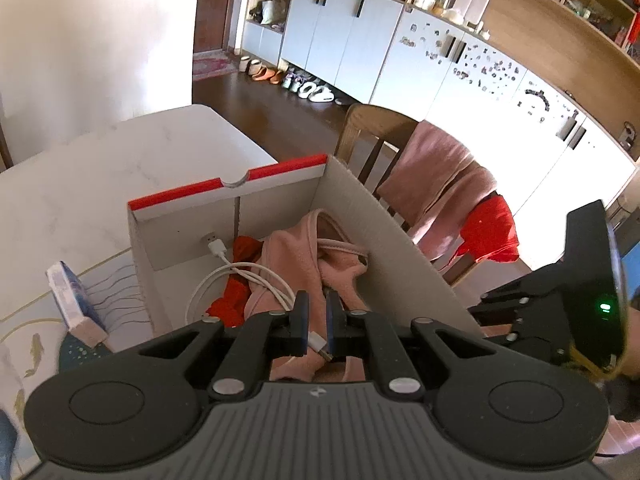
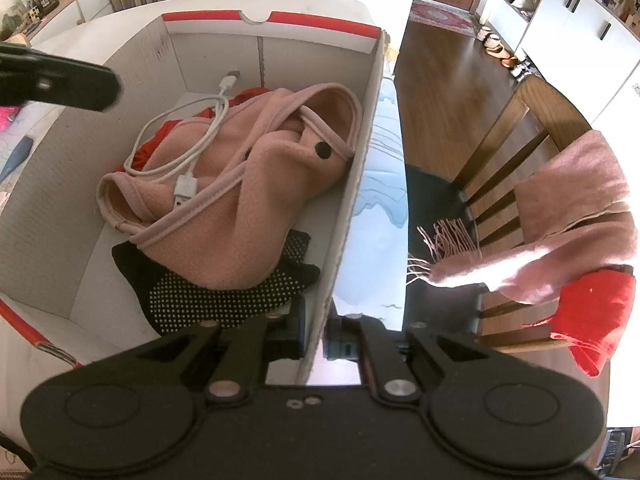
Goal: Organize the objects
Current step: 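Open the left gripper to drop the cable onto the fleece, then move the left gripper back toward the printed pouch and black cable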
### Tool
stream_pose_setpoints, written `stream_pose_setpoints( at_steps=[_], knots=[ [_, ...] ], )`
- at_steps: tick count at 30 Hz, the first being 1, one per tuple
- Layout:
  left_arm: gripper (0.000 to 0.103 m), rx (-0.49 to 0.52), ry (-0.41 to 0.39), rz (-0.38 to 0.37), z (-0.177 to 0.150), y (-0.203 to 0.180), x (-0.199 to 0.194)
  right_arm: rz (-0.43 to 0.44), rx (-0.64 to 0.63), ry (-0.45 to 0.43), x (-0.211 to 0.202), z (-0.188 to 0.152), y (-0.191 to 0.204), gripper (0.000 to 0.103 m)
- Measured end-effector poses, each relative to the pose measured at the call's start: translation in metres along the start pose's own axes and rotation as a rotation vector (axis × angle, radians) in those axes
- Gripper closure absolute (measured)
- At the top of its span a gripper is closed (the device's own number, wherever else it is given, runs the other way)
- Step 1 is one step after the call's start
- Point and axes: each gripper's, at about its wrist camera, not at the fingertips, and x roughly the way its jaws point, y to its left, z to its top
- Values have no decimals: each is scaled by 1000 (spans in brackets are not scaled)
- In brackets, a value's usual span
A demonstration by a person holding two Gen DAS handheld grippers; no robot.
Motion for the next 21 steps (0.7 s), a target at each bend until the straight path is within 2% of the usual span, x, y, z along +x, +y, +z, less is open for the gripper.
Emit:
stream_pose_setpoints(
  at_steps=[5, 11, 21],
  knots=[
    [96, 0, -44, 1, -3, 5, -26, 1, 2, 7, 1, 1, 0, 96],
    [96, -32, -106, 43, -15, 23, -62, -5, 2, 9, 2, 1, 1, 96],
    [95, -168, -141, 170, -51, 84, -116, -18, 1, 15, 3, 1, 4, 97]
  ],
)
